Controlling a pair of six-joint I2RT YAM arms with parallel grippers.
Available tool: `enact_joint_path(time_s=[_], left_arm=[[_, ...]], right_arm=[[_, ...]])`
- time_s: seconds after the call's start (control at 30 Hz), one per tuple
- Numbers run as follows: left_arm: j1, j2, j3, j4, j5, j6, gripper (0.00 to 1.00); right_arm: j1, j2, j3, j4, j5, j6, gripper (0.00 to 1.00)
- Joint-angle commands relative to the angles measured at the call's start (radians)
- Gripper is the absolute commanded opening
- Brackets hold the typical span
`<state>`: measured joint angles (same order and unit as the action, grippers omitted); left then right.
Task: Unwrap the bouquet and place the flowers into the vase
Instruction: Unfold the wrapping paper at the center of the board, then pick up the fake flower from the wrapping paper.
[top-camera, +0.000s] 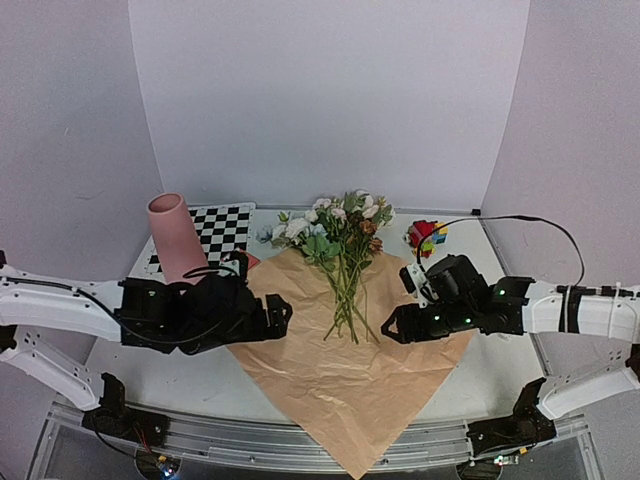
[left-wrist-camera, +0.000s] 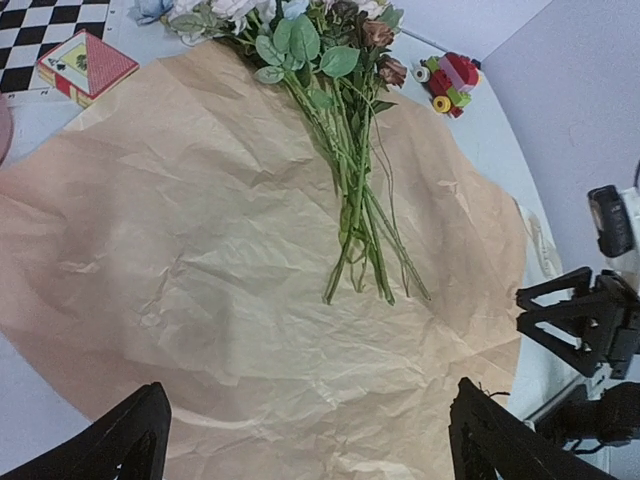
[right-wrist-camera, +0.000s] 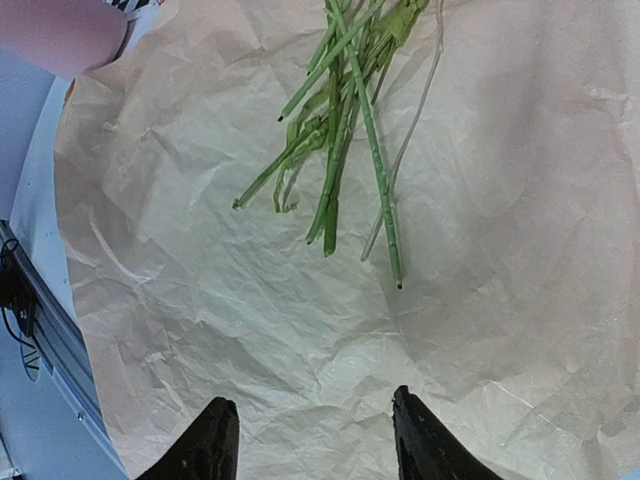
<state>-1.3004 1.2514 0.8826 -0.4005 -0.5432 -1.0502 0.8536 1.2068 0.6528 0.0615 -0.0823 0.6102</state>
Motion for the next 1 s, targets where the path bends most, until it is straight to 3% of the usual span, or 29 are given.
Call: enact_joint_path(time_s=[0.0, 0.17, 0.47, 0.77, 0.97], left_arm=[[0.061, 0.173, 0.179, 0.025, 0.055, 0.118, 0.97], [0.181, 0.375, 0.317, 0.054, 0.257, 0.194, 0.92], [0.271, 0.710, 0.626, 0.071, 0.481, 0.333, 0.58], [0.330, 0.931, 0.848, 0.068, 0.625, 0.379, 0.40], [0.360, 0.990, 0.902, 0.063, 0.641, 0.380, 0.39]], right_arm=[[0.004, -0.020, 0.064, 0.000, 0.107, 0.021, 0.54], [0.005, -0.007, 0.081, 0.006, 0.163, 0.028, 0.62], [0.005, -0.007, 0.071, 0.015, 0.204, 0.025, 0.59], [0.004, -0.053, 0.034, 0.017, 0.233, 0.030, 0.58], [0.004, -0.074, 0.021, 0.023, 0.242, 0.017, 0.57]])
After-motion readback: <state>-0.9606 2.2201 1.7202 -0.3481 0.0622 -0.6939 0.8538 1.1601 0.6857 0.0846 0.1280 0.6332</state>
